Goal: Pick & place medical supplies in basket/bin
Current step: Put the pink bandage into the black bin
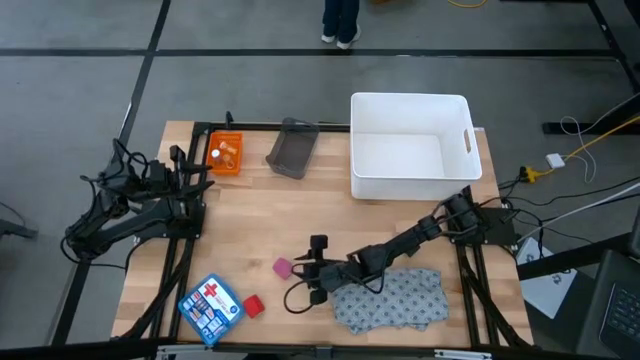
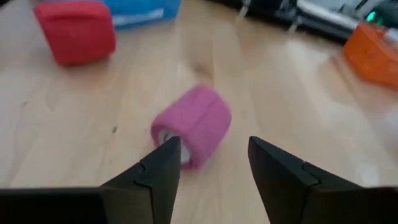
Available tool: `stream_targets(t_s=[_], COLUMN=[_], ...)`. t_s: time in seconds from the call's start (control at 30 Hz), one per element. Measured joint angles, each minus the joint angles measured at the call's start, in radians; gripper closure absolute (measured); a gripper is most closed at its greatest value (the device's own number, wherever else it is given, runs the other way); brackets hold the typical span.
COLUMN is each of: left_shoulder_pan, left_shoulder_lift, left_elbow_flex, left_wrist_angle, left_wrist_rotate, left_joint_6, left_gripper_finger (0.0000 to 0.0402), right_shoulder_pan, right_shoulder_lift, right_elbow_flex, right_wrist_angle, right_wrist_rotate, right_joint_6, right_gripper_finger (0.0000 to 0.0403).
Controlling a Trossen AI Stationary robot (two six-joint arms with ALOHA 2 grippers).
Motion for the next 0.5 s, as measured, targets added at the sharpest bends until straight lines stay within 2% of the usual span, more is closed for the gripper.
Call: stream_targets(t_s=[0.13,0.33,0.5], left_shoulder_pan=[0.000,0.000,0.000], left_shoulder_lift=[0.000,0.000,0.000], left_elbow_flex=[0.000,0.000,0.000], left_wrist_angle=[-0.001,-0.003,-0.004], left_wrist_rotate=[0.000,0.001,0.001], left_joint_6=[-0.001,-0.003,-0.003], left_gripper_finger=[0.0222,0.0222,0.0222], right_shoulder_pan=[-0.007,-0.017,-0.023], right_shoulder_lift=[0.037,0.082,0.081], right_elbow_flex=[0.000,0.000,0.000], right_wrist_angle=[-0.008,0.069,0.083], right_wrist_rotate=[0.004,-0.030,-0.027], right_joint_6=[0.018,0.012,-0.010], right_gripper_finger=[0.0194,0.0166,0.0158])
